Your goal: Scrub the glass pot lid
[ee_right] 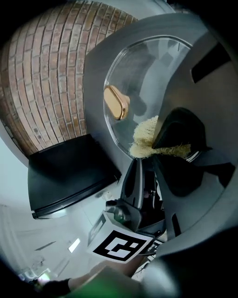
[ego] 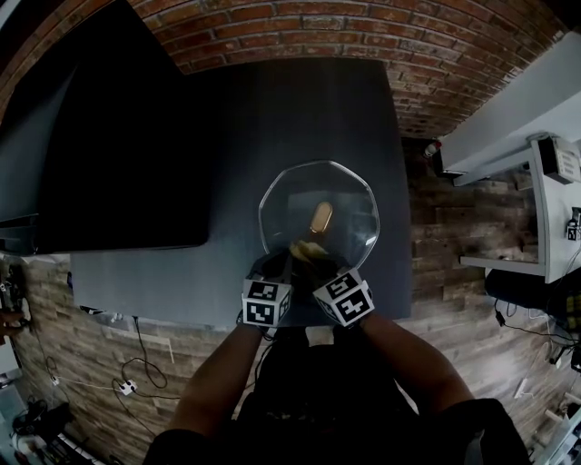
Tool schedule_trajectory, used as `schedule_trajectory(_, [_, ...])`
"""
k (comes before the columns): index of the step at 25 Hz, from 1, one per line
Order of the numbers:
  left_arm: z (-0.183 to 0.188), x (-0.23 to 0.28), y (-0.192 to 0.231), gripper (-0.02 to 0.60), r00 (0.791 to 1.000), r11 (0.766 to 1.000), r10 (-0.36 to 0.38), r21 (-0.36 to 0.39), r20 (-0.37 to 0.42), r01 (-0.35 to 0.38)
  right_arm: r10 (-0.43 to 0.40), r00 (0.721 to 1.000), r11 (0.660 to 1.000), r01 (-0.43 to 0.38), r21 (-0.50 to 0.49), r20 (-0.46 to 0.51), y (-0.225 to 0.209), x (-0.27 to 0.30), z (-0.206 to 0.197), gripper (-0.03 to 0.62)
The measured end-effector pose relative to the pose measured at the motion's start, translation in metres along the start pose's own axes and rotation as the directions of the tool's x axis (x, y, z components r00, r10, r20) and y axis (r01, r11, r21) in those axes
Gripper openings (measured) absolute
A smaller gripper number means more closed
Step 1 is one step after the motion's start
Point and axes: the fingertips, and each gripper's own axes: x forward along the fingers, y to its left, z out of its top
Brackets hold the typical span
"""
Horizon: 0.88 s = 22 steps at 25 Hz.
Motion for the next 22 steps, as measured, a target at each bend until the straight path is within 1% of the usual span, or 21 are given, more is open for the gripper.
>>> schedule_trajectory(2, [-0.001,0.000,0.001,0.032,1.000,1.000,-0.001,0.001,-0.001,0.001,0.005,1.000,1.000,-0.005,-0.008,-0.003,0.005,0.005,-0.001,0.041])
schedule_trajectory(5, [-0.001,0.000,0.002,0.032,1.000,1.000,0.004,0.010,-0.004,-0.004,0.022,1.000,1.000,-0.022,0.006,-0.008,0.006,0.003,-0.003,0.042])
schedule_trajectory(9, [-0.002,-0.001,0.002,0.032,1.000,1.000,0.005,0.005,-0.003,-0.005,0.019,0.999,0.998,-0.022,-0.062,-0.048,-0.003,-0.010,-0.014,0.041])
schedule_trajectory(10, [-0.001,-0.001,0.002,0.032,1.000,1.000,0.004,0.004,-0.003,-0.004,0.012,0.998,0.997,-0.016,-0.069,-0.055,-0.009,-0.016,-0.017,0.041])
schedule_trajectory(12, [0.001,-0.002,0.000,0.032,1.000,1.000,0.001,0.004,-0.007,-0.001,-0.002,0.999,0.999,-0.001,-0.053,-0.047,-0.024,-0.028,-0.019,0.041])
schedule_trajectory(17, [0.001,-0.002,0.000,0.032,1.000,1.000,0.000,0.007,-0.005,0.000,-0.079,0.997,0.996,0.080,0.039,-0.024,-0.076,-0.052,-0.018,0.041])
schedule_trajectory(22, [0.000,-0.002,0.000,0.032,1.000,1.000,0.000,0.009,-0.007,0.000,-0.135,0.991,0.988,0.135,0.071,-0.007,-0.121,-0.055,-0.002,0.043])
